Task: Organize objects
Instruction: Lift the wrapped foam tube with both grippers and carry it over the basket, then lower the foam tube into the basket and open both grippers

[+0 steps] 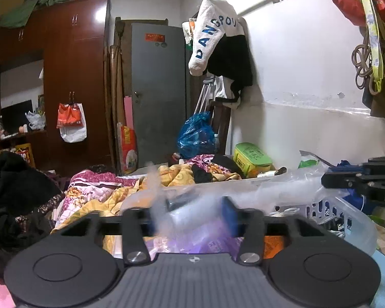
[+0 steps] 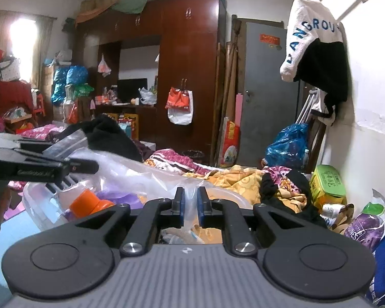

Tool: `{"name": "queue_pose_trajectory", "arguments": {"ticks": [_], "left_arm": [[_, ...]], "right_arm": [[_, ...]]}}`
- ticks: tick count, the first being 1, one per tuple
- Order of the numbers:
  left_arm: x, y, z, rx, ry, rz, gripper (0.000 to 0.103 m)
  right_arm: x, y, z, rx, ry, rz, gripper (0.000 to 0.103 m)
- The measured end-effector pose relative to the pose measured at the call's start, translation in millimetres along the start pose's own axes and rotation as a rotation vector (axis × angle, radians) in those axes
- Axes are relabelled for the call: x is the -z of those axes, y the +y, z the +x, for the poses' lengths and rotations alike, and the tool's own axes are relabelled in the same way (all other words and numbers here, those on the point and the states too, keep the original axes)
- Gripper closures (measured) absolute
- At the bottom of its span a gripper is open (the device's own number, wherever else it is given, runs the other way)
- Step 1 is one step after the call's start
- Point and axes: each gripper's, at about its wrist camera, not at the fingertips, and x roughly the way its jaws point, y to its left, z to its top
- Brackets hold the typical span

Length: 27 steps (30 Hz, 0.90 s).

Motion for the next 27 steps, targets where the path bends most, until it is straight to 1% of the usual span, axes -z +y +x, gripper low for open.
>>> {"name": "queue_pose_trajectory", "arguments": {"ticks": [1,2,3,5,6,7,8,9,10,11,12,13,14,15,16,17,18,20,22,24,25,27], "left_arm": [[0,-1,0,-0.026,-0.01,0.009,0.017],[0,-3,-2,-0.048,-0.022,0.022,0.016],[1,-4,-4,-0.056,-0.03,0.037,0.016],[1,-6,-8,-0.042,-0.038,0.047,0.016],[1,-7,-10,-0.041,-0.042,0.049,0.016],[1,-7,-14,-0.039,-0.047,0.05,0.016],[1,-8,-17,-0.035,-0.053,0.047,0.016],[1,-10,-22,-0.028,-0.063,0.046,0.016],[2,-12,-27,-0.026,-0.072,0.047,0.016],[1,-14,-32,-0.03,-0.079,0.05,0.015],[1,-18,-36,-0.033,-0.076,0.051,0.011],[1,-20,-39,-0.021,-0.057,0.054,0.007],[1,-24,-43,0.012,-0.033,0.059,0.007],[4,-27,-47,0.041,-0.025,0.062,0.007],[6,-30,-52,0.051,-0.017,0.065,0.007],[8,-35,-58,0.044,-0.013,0.073,0.007],[11,-39,-65,0.029,-0.016,0.079,0.007],[17,-47,-82,0.008,-0.011,0.081,0.007],[24,-51,-98,-0.001,0.026,0.072,0.007],[36,-53,-126,-0.014,0.051,0.044,0.007],[40,-54,-138,-0.018,0.05,0.031,0.007],[52,-50,-169,-0.021,0.033,-0.011,0.007]], "right_arm": [[1,-2,0,0.0,0.001,0.011,0.075],[1,-6,0,-0.008,0.003,0.031,0.068],[2,-8,-1,-0.01,0.001,0.043,0.067],[3,-9,-4,-0.005,-0.008,0.045,0.061],[3,-9,-6,0.002,-0.016,0.042,0.048],[3,-10,-9,0.012,-0.024,0.039,0.029],[4,-10,-13,0.025,-0.039,0.038,0.014],[4,-9,-17,0.029,-0.054,0.036,0.008],[5,-9,-23,0.027,-0.074,0.036,0.001],[4,-9,-27,0.02,-0.087,0.037,0.0],[5,-8,-31,0.013,-0.093,0.038,0.0],[5,-7,-36,0.01,-0.091,0.039,0.0],[4,-6,-38,0.013,-0.073,0.044,0.0],[3,-3,-40,0.019,-0.037,0.058,0.0],[2,-1,-42,0.023,0.001,0.078,0.0],[2,1,-46,0.033,0.026,0.098,0.0],[4,5,-52,0.053,0.027,0.101,0.0],[13,17,-69,0.127,-0.01,0.073,0.0],[23,26,-87,0.174,-0.032,0.08,0.0],[31,33,-105,0.143,-0.016,0.104,0.0],[36,37,-118,0.111,-0.024,0.107,0.0],[42,41,-137,0.093,-0.019,0.117,0.0]]}}
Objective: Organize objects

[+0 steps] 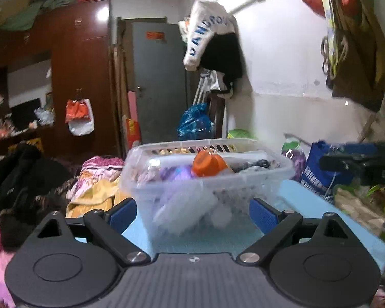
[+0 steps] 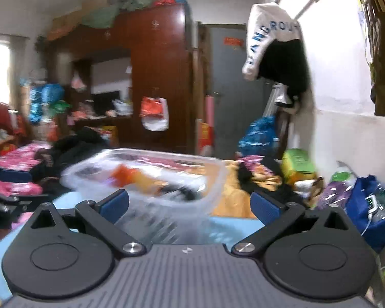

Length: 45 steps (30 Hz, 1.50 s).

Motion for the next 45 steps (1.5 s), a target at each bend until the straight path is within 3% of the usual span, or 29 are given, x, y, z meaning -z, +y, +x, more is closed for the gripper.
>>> {"name": "queue_pose_trajectory", "arguments": {"ticks": [3,6,10,15,21,26,45], "left_arm": [[12,4,-39,0.008,-0.055,-0.055,0.004],[27,-5,-64,-0.012,-0.101,-0.041,0.002],[49,-11,-69,0.016,-0.121,-0.109,0.002],[47,-19,-77,0.004,-0.172,-0.092,0.002],[48,-22,-74,-0.035,-0.131,-0.094,0.002],[46,-27,-73,-0.037,-0.095,-0.072,0.002],[47,-46,-75,-0.055,-0.097,-0.037,0.002]], "right_arm": [[5,1,-21,0.004,0.02,0.015,0.0],[13,4,-35,-0.038,0.031,0.03,0.0],[23,15,-36,-0.005,0.01,0.012,0.0],[36,14,-43,-0.015,0.038,0.047,0.0],[26,17,-45,0.052,0.002,0.018,0.0],[25,17,-46,0.047,0.014,0.025,0.0],[41,29,-63,0.043,-0.025,0.005,0.0]]}}
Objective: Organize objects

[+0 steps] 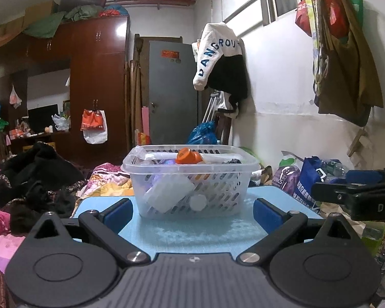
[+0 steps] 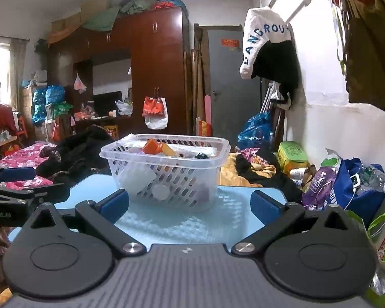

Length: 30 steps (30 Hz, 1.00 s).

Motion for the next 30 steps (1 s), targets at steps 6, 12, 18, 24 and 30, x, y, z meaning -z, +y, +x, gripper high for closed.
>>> {"name": "queue_pose_trajectory", "arguments": {"ticks": [6,12,18,24,30], "left_arm": [[-0.2,1.9,-0.9,0.004,0.0,-0.009,0.002],[0.3,0.9,-0.8,0.023,-0.003,-0.01,0.002],[1.4,-2.0,-0.1,0.025,-0.002,-0.002,0.002],[1.7,-4.1,1.7,0.02,0.004,0.0,0.002],[1.9,-3.8,-0.5,0.019,-0.002,0.004,0.002]], "right_arm": [[0.2,-2.2,1.5,0.0,0.013,0.019,0.0],[0.2,-5.6,3.5,0.001,0.022,0.027,0.0],[0.7,-5.3,1.7,0.001,0.015,0.024,0.0],[1.8,-1.7,0.6,0.007,0.002,0.003,0.0],[1.0,-0.8,0.1,0.0,0.004,0.006,0.0]]}}
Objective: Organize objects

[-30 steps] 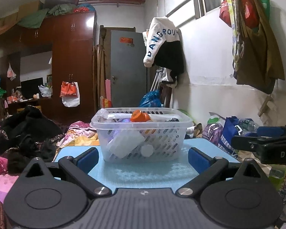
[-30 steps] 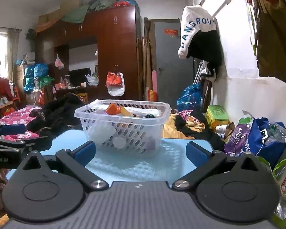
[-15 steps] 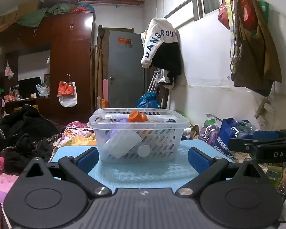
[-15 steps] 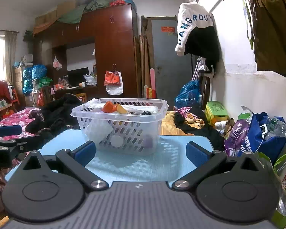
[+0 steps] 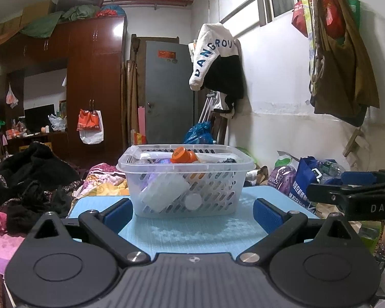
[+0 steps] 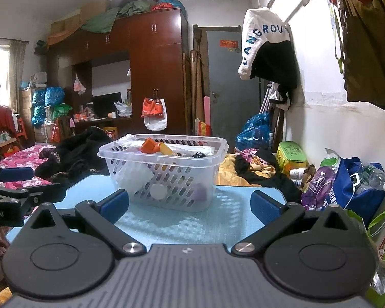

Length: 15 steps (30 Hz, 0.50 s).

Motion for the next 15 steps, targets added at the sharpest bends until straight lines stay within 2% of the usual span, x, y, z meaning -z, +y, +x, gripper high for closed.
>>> {"name": "queue_pose_trajectory", "arguments": {"ticks": [15], "left_arm": [[-1.1,-3.5,0.4,0.0,-0.001,0.011,0.002]], "right_arm": [[0.2,-1.9,0.9,-0.007,0.002,0.012,0.0]]}}
